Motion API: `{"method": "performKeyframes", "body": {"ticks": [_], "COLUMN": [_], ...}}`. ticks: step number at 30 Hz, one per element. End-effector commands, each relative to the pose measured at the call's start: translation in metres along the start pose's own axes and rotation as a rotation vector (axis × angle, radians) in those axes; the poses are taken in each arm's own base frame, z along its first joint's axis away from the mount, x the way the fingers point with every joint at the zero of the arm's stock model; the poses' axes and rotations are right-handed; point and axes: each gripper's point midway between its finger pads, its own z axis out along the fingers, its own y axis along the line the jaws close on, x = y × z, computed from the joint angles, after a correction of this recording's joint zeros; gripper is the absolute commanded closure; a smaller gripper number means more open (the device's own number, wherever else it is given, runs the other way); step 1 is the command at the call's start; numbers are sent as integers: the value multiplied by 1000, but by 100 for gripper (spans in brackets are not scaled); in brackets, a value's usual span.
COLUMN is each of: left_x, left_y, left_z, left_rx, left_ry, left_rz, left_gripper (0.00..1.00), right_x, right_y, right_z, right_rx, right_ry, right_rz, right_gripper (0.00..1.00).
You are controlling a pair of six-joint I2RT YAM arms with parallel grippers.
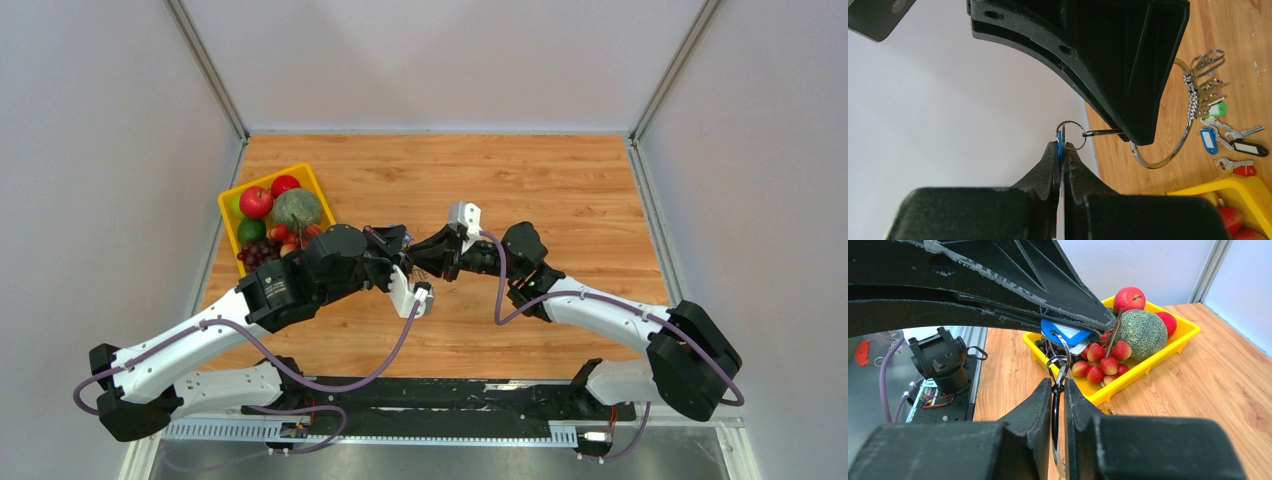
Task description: Remove the keys from the keyring
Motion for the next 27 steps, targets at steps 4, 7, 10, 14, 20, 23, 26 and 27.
{"method": "performKeyframes", "body": {"ticks": [4,7,10,14,20,23,26,27], "left_x": [-7,-7,-7,-7,-6,-6,-6,-7], "left_y": [14,14,14,16,17,19,20,20], "left_z": [-3,-3,-3,-4,-5,-5,-5,-5], "left_rx": [-56,-58,-59,-63,-71,-79,-85,-83], "left_ry": [-35,-35,-36,-37,-31,-29,-34,-40], "left_rz": [-8,-11,-11,-13,-15,-21,-28,-31], "left_gripper": [100,100,100,100,100,100,100,100], "right_x": [-36,-37,-38,-38,-40,-39,-37,-37], "right_y": [7,8,9,10,13,13,14,14], "right_z": [4,3,1,-1,-4,-6,-8,-9], "right_rx": [-41,-43,-43,-41,-44,-37,-33,-33], "right_ry": [-96,-99,-101,-99,-104,-104,-101,-100], "right_rz": [-47,-50,-51,-56,-61,-61,-59,-57], "right_gripper": [74,68,73,81,98,95,70,67]}}
